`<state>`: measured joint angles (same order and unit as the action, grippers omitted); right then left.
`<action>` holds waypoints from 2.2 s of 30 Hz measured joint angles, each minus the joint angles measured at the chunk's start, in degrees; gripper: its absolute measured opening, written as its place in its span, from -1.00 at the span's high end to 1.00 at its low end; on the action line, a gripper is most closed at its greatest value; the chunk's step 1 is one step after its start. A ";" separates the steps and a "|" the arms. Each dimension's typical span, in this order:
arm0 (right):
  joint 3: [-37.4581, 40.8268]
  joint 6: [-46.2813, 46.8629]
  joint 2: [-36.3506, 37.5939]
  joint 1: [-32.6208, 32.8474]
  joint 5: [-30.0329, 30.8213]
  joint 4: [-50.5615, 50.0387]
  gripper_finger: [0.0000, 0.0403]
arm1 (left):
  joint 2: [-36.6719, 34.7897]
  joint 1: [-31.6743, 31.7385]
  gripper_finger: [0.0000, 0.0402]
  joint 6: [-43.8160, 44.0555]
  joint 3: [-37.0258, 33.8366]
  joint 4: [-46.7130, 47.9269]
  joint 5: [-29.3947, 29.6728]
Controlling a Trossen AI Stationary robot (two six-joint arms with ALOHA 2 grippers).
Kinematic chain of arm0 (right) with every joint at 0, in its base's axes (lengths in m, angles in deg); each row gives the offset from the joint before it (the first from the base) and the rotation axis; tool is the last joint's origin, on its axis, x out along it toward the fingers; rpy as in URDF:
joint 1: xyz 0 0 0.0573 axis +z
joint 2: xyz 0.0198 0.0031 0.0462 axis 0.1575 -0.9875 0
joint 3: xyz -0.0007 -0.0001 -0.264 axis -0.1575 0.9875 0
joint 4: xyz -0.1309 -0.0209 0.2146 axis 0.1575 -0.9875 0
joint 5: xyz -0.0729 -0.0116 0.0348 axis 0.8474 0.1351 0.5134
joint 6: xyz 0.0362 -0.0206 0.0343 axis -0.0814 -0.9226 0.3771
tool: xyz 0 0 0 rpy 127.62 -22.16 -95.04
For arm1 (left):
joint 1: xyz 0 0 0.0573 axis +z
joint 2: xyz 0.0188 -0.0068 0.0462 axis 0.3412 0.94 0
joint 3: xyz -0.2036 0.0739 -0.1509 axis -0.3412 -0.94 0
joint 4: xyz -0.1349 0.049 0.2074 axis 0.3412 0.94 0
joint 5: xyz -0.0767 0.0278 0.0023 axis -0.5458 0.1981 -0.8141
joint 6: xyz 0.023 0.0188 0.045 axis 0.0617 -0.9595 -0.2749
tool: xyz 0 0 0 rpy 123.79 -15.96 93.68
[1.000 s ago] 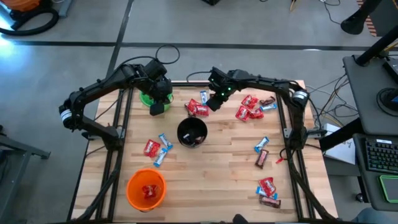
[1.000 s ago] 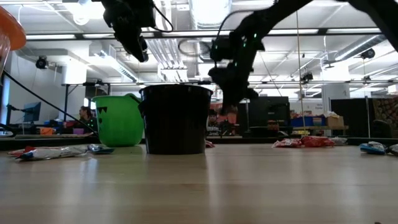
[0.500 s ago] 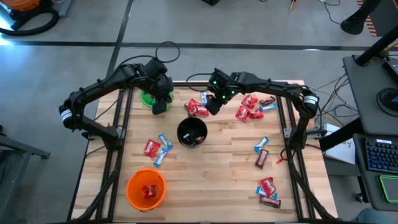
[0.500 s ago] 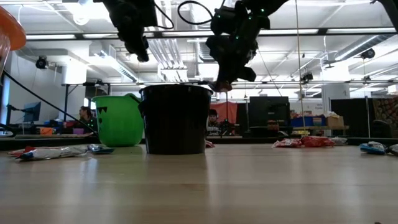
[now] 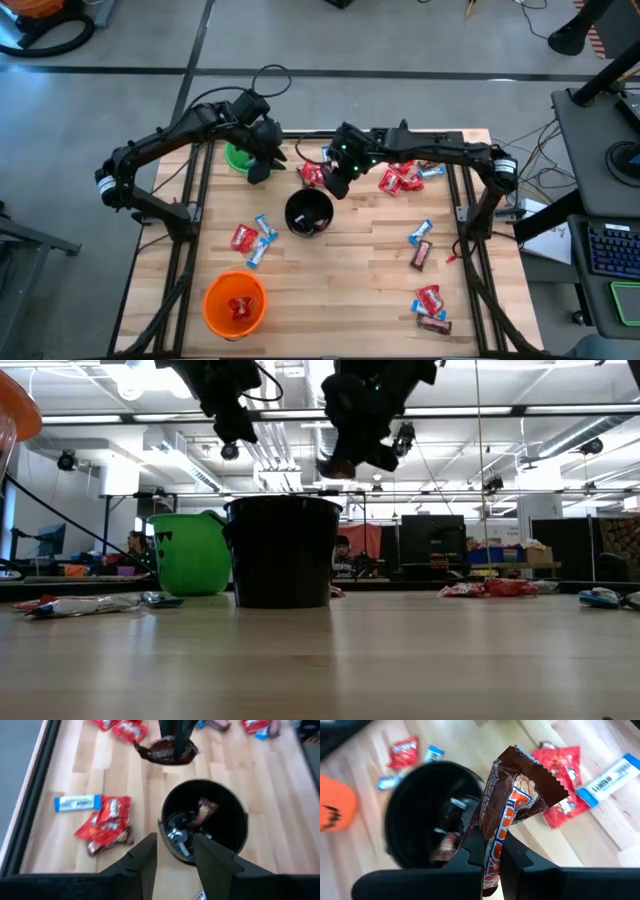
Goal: Sort candy
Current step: Put the brown chocolate into the black bucket
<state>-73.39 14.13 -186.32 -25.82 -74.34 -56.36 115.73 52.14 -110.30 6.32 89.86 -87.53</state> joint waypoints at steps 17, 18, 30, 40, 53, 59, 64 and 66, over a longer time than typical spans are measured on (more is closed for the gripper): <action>-0.02 -0.38 1.82 3.81 -0.07 6.44 0.94 | 0.04 -0.53 0.33 -0.05 0.00 -3.83 -11.01; -0.02 -1.04 1.91 4.05 -0.07 6.49 0.94 | 0.04 -0.53 0.33 0.29 -0.01 -4.32 -11.78; -0.02 -3.69 3.78 5.40 -2.10 12.41 0.94 | 0.04 -1.46 0.33 6.44 0.00 -7.52 -15.47; -0.02 -4.84 3.79 5.99 -2.21 12.47 0.94 | 4.87 -4.03 0.33 9.26 -0.02 -10.85 -16.94; -0.06 -5.24 3.90 6.06 -2.45 13.21 0.94 | 6.05 -4.09 0.33 12.08 -0.04 -14.14 -22.88; -0.06 -5.05 3.51 6.04 -3.51 15.22 0.94 | 6.10 -4.09 0.33 12.21 -0.04 -14.62 -23.11; -0.06 -5.07 3.47 6.29 -3.88 15.43 0.94 | 6.14 -4.14 0.33 12.24 -0.04 -14.76 -23.20; -0.06 -5.21 3.47 6.67 -3.94 15.47 0.94 | 6.14 -4.14 0.33 12.30 -0.04 -14.83 -23.39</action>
<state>-73.46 8.92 -182.86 -19.14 -78.28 -40.89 121.88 48.00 -98.00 6.28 75.03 -110.92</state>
